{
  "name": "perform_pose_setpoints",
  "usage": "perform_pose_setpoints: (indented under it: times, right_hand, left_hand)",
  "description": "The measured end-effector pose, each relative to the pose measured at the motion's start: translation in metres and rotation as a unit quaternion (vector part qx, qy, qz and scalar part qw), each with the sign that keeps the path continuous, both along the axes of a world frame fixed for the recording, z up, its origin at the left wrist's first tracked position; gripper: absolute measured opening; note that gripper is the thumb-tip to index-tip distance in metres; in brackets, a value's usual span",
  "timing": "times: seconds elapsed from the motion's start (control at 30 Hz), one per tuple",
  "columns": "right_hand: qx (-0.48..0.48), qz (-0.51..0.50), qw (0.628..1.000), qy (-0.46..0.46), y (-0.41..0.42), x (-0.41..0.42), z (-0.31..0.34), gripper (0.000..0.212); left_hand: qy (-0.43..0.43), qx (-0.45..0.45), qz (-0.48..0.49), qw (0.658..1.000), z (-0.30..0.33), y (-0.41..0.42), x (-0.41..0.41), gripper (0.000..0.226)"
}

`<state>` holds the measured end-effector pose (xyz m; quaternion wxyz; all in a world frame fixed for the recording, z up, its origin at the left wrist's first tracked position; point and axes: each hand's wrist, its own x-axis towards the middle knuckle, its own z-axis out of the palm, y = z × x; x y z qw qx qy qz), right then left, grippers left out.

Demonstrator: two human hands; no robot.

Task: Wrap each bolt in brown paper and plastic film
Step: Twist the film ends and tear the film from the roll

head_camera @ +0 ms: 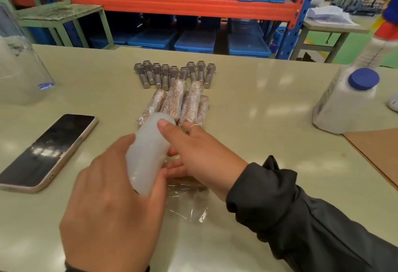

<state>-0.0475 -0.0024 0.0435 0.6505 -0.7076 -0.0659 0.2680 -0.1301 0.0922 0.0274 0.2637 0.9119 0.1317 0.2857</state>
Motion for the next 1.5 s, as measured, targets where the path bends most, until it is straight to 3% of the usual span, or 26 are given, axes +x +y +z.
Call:
perform_pose_setpoints:
  times: [0.13,0.37,0.43,0.5,0.57,0.6,0.7,0.8,0.97,1.2,1.4,1.5]
  right_hand:
    - [-0.102,0.015,0.994,-0.040,0.009,-0.004,-0.005,0.079]
    - [-0.075,-0.009,0.997,-0.034,0.018,-0.007,-0.011,0.082]
    - [-0.068,-0.018,0.997,-0.042,0.016,-0.006,-0.009,0.079]
    - [-0.076,-0.016,0.996,-0.047,0.013,-0.003,-0.006,0.082]
    - [-0.069,-0.002,0.997,-0.033,0.008,0.000,-0.004,0.084]
    - [-0.056,0.004,0.998,-0.018,0.007,0.000,-0.004,0.085]
    - [-0.024,0.014,0.999,0.018,0.006,-0.002,-0.004,0.086]
    - [-0.008,0.020,1.000,-0.003,0.005,-0.007,-0.006,0.089]
    - [-0.056,0.029,0.988,-0.138,0.002,-0.018,-0.005,0.097]
    - [-0.190,0.039,0.948,-0.252,-0.030,-0.018,0.009,0.095]
    - [-0.334,0.018,0.900,-0.279,-0.065,-0.017,0.004,0.083]
    - [-0.370,0.022,0.893,-0.255,-0.076,-0.015,0.000,0.077]
  left_hand:
    - [0.068,-0.031,-0.071,0.995,0.005,-0.006,-0.001,0.050]
    - [0.094,-0.030,-0.083,0.992,0.006,-0.009,-0.004,0.063]
    - [0.040,-0.018,-0.081,0.996,-0.004,-0.013,-0.011,0.061]
    - [-0.075,-0.116,-0.094,0.986,-0.010,-0.006,-0.015,0.045]
    - [-0.125,-0.195,-0.099,0.968,-0.017,0.017,-0.006,0.028]
    - [-0.116,-0.205,-0.101,0.967,-0.018,0.028,0.001,0.025]
    - [0.012,-0.226,-0.147,0.963,-0.020,0.047,0.019,0.055]
    - [0.103,-0.189,-0.160,0.963,-0.028,0.045,0.022,0.069]
    - [0.105,-0.082,-0.134,0.982,-0.031,0.044,0.022,0.073]
    - [0.088,-0.029,-0.141,0.986,-0.035,0.042,0.026,0.068]
    - [0.072,0.038,-0.150,0.985,-0.033,0.036,0.022,0.060]
    - [0.094,0.088,-0.169,0.977,-0.028,0.031,0.021,0.058]
